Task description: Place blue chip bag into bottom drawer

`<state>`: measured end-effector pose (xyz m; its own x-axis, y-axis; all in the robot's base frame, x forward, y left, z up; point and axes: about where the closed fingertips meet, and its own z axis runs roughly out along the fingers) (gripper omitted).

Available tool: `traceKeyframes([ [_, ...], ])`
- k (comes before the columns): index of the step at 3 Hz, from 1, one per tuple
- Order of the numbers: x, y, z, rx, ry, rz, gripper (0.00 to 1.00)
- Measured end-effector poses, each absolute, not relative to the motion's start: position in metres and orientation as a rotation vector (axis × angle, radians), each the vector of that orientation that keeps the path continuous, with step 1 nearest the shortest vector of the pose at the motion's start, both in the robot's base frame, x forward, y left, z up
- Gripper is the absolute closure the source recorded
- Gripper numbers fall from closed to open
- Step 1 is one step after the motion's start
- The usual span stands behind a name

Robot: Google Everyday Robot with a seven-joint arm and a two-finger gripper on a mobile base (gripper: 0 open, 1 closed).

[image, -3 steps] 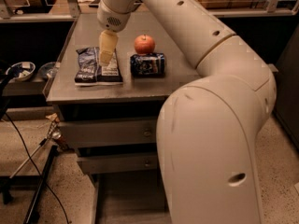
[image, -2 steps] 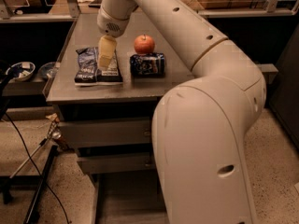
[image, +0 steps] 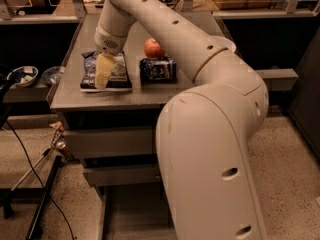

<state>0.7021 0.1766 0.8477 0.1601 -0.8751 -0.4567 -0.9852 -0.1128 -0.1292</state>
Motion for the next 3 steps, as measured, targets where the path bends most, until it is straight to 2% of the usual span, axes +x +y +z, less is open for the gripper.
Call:
traceKeyframes([
  [1, 0.7021, 0.1766, 0.8476, -2.046, 1.768, 0.376, 0.00],
  [3, 0.7021, 0.1767, 0.8476, -2.046, 1.768, 0.376, 0.50],
])
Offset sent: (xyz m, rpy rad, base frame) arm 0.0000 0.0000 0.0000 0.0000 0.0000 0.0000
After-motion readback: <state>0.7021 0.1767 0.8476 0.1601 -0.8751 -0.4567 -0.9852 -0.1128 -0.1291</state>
